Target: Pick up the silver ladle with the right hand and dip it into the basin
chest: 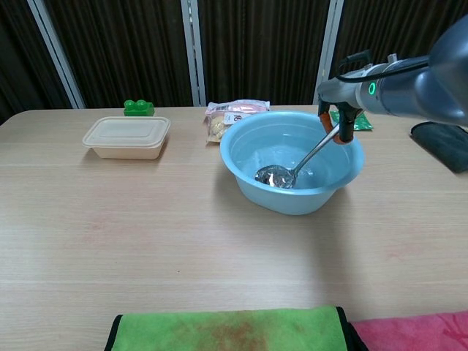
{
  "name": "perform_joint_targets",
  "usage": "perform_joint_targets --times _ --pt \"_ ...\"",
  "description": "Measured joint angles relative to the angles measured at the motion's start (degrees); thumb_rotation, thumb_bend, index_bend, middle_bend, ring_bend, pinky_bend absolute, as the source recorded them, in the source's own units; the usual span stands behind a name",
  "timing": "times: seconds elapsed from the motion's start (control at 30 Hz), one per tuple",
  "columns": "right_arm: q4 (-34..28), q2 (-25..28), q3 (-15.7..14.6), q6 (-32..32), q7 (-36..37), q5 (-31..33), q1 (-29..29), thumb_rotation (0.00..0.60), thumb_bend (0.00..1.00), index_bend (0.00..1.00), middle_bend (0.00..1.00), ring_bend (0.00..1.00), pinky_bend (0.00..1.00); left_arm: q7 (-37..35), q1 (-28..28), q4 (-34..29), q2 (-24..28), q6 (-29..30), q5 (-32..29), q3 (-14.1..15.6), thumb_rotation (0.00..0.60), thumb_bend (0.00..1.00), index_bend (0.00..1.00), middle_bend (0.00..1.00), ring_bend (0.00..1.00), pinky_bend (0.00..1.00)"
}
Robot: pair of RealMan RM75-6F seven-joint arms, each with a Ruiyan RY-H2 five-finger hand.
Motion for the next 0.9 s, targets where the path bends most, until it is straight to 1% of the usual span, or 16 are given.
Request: perform_joint_targets --times 0.13,0.27,0.37,0.47,0.9 --pt "-4.2 2.1 0.3 3.7 -2.5 0.8 0.8 0.600 0.64 0.74 0.09 0.00 0.00 0.5 -0.1 -0.3 0.0 -0.3 0.4 0.3 0.600 0.32 0.10 0.00 0.00 0.00" --pt "-9.0 4.6 1.2 7.8 -5.3 2.6 1.8 0.600 0.64 0.74 0.09 0.00 0.00 0.5 -0.1 -0.4 0.0 -0.1 0.8 0.5 0.600 0.32 0.10 0.00 0.00 0.00" --pt "-11.5 6.2 2.0 10.0 -7.3 4.4 2.6 0.600 0.64 0.74 0.09 0.00 0.00 0.4 0.0 -0.4 0.1 -0.1 0.9 0.6 0.600 0.32 0.10 0.00 0.00 0.00" --pt "-12.8 7.4 2.8 10.9 -8.4 5.7 3.0 0.600 0.64 0.74 0.10 0.00 0.00 0.7 0.0 -0.4 0.0 0.0 0.9 0.6 0.600 0.32 0.10 0.00 0.00 0.00" --pt "-15.7 10.3 4.3 13.7 -12.2 9.4 4.4 0.600 0.64 0.74 0.10 0.00 0.00 1.9 -0.2 -0.7 -0.3 -0.4 1.3 0.9 0.600 0.31 0.10 0.00 0.00 0.00"
